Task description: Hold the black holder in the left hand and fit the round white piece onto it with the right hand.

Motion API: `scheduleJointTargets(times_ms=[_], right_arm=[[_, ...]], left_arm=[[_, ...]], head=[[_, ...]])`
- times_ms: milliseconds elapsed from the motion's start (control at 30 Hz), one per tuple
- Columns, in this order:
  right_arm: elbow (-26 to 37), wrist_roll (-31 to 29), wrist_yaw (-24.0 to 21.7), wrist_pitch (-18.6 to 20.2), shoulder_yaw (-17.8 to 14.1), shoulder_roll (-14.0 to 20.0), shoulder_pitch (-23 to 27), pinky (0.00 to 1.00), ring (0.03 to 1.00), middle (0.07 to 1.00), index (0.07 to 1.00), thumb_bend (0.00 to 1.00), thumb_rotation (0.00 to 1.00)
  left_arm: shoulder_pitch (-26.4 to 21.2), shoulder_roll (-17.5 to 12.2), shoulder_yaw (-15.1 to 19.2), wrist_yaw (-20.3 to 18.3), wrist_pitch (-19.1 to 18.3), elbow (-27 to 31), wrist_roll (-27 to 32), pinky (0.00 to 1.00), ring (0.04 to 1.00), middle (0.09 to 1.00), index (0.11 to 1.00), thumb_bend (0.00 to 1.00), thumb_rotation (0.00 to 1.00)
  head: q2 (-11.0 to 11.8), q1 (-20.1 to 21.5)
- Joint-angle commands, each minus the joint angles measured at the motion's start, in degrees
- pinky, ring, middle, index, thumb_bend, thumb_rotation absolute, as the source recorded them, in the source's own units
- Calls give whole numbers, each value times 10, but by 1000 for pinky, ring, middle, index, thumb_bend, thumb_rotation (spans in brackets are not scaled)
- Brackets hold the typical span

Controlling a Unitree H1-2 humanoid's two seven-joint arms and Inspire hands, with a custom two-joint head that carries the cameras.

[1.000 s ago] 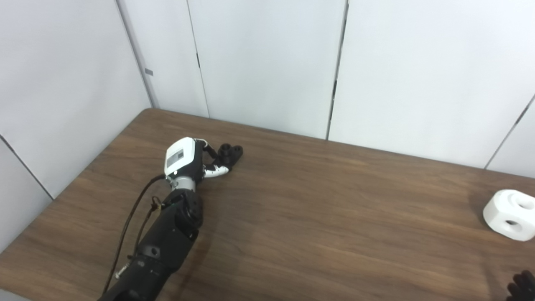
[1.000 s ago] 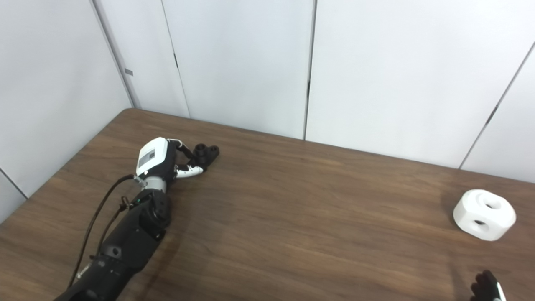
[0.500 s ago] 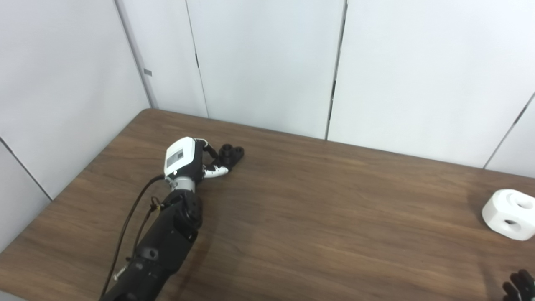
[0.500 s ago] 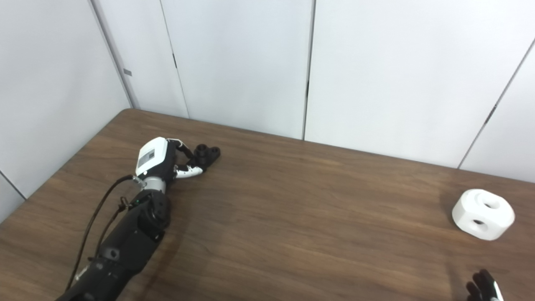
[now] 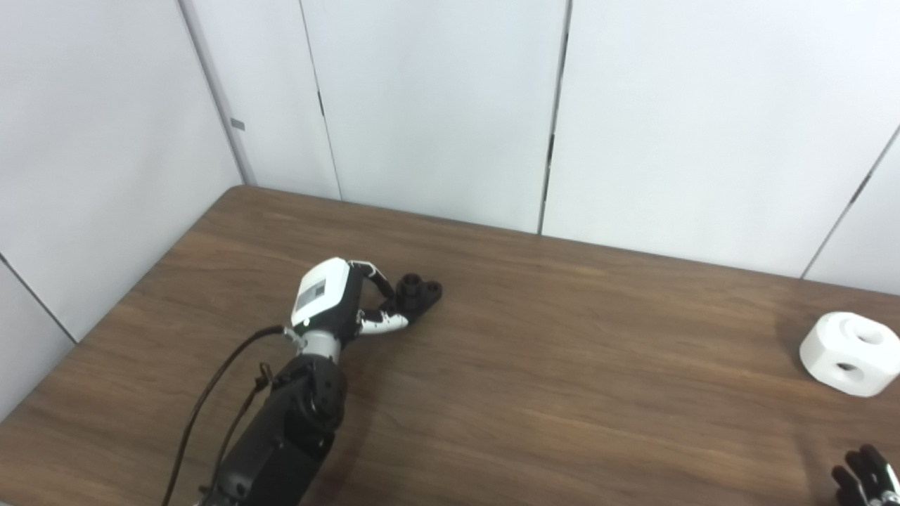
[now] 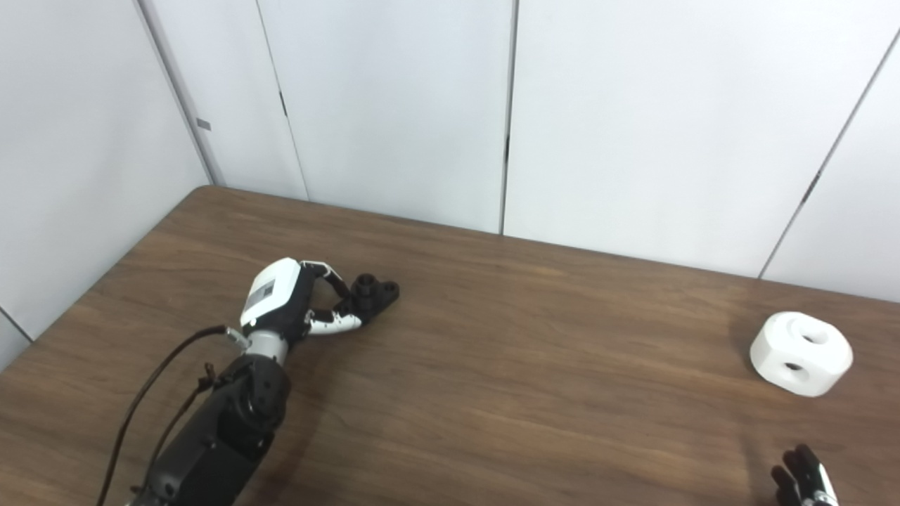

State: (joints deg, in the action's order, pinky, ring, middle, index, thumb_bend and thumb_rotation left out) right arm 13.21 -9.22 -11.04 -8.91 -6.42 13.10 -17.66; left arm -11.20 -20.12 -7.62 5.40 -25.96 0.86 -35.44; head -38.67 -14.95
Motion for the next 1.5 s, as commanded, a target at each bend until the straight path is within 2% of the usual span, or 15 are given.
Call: scheduleJointTargets(times_ms=[0, 233, 300, 400, 567, 767, 867, 1100, 1333, 1467], right_arm=[[6, -1, 1, -4, 5, -5, 1, 1000, 974, 991, 1000, 613, 1000], [15, 3, 3, -5, 11, -8, 0, 1000, 967, 989, 1000, 558, 1000], [18, 5, 5, -2, 12, -11, 0, 1000, 968, 985, 1000, 550, 1000], [25, 15, 13, 8, 14, -16, 0, 1000, 964, 970, 1000, 558, 1000], [33, 20, 14, 16, 21, -18, 1, 1000, 972, 970, 1000, 556, 1000], [38, 28, 18, 22, 30, -22, 7, 1000, 966, 969, 1000, 551, 1000], [45, 38, 23, 33, 34, -25, 7, 1000, 970, 970, 1000, 578, 1000], [52, 55, 33, 42, 40, -32, 11, 1000, 954, 960, 1000, 581, 995], [65, 68, 36, 61, 47, -38, 15, 1000, 954, 949, 1000, 596, 1000], [70, 70, 40, 69, 50, -42, 17, 1000, 948, 951, 1000, 601, 1000]], left_arm=[[12, 6, -18, -35, 0, 18, 4, 734, 846, 772, 487, 519, 48], [44, 4, -67, -79, -1, 70, -24, 740, 850, 777, 488, 520, 50], [52, 7, -81, -93, -1, 85, -30, 783, 847, 778, 488, 520, 50], [64, 15, -103, -113, -5, 106, -41, 758, 855, 782, 488, 520, 50], [82, 33, -136, -122, 0, 122, -62, 792, 852, 781, 488, 521, 50], [101, 50, -163, -139, 9, 146, -61, 817, 867, 786, 488, 520, 49], [112, 46, -178, -147, 33, 153, -61, 829, 868, 789, 488, 520, 48], [135, 41, -200, -155, 73, 167, -75, 775, 852, 778, 488, 520, 49], [149, 29, -225, -175, 110, 182, -93, 831, 857, 780, 488, 518, 46], [155, 21, -228, -189, 134, 192, -89, 853, 857, 778, 488, 518, 45]], head=[[-1, 0], [-9, 19], [-11, 24], [-16, 33], [-25, 50], [-37, 73], [-45, 85], [-60, 108], [-77, 134], [-83, 143]])
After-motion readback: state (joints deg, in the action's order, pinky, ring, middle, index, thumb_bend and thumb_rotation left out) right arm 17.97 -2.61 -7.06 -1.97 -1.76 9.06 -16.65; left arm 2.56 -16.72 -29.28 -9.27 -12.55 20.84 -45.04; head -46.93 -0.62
